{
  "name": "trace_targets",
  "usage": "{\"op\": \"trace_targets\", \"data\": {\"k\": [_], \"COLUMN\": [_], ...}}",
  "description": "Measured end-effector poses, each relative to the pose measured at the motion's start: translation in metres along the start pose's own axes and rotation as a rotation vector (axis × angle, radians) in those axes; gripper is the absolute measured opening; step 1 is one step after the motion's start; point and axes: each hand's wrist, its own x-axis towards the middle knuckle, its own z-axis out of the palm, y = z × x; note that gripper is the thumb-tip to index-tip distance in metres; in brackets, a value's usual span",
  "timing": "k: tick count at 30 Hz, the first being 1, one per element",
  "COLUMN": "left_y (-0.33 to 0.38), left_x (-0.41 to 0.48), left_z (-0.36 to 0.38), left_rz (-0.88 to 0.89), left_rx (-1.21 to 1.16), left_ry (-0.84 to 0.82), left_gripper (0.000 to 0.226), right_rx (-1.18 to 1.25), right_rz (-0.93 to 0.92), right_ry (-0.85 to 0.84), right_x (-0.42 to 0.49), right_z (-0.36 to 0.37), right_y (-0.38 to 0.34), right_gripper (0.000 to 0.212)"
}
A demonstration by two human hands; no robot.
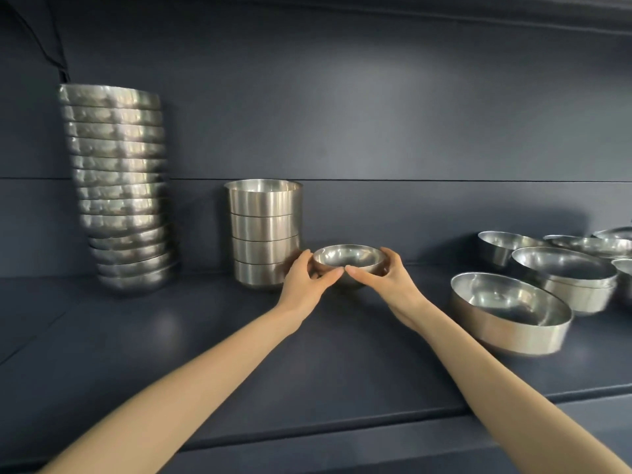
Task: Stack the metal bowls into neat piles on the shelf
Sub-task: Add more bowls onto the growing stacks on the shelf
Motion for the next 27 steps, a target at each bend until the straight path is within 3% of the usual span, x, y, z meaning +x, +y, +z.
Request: {"op": "trace_targets", "data": {"k": [2,6,10,14,19,22,23,25,27], "left_y": [-0.005,-0.01,-0.007,-0.003,0.001,0.01,0.015,0.023,0.028], "left_x": [0.002,0.006,0.011,0.011,0.009,0.002,-0.002,-0.011,-0.021], "left_z": [0.007,0.013,0.015,0.023,0.03,0.036,0.037,0.036,0.031], "left_rz": [-0.028,-0.013,-0.018,-0.044,-0.04,-0.042,-0.048,-0.049,-0.017], "left_rx": [0.037,0.104,0.109,0.108,0.18,0.213,0.235,0.286,0.326], "left_ry": [-0.008,-0.028,-0.025,0.014,0.082,0.104,0.106,0.132,0.172], "left_gripper": [0.068,0.028,0.022,0.017,0.009,0.016,0.036,0.059,0.058], "right_rx": [0.019,-0.025,-0.013,0.001,-0.063,-0.145,-0.167,-0.202,-0.212], "right_rz": [0.051,0.121,0.134,0.124,0.106,0.102,0.09,0.049,-0.001], "right_ry": [-0.04,-0.092,-0.101,-0.054,0.009,0.018,0.018,0.03,0.029], "right_x": [0.001,0.01,0.014,0.013,0.008,0.003,0.001,-0.003,-0.009], "right_z": [-0.007,-0.016,-0.011,-0.009,-0.005,-0.003,-0.002,-0.003,-0.004], "right_y": [0.005,0.014,0.011,0.013,0.006,-0.001,-0.002,-0.007,-0.015], "right_gripper": [0.096,0.105,0.131,0.1,0.088,0.102,0.104,0.103,0.097]}}
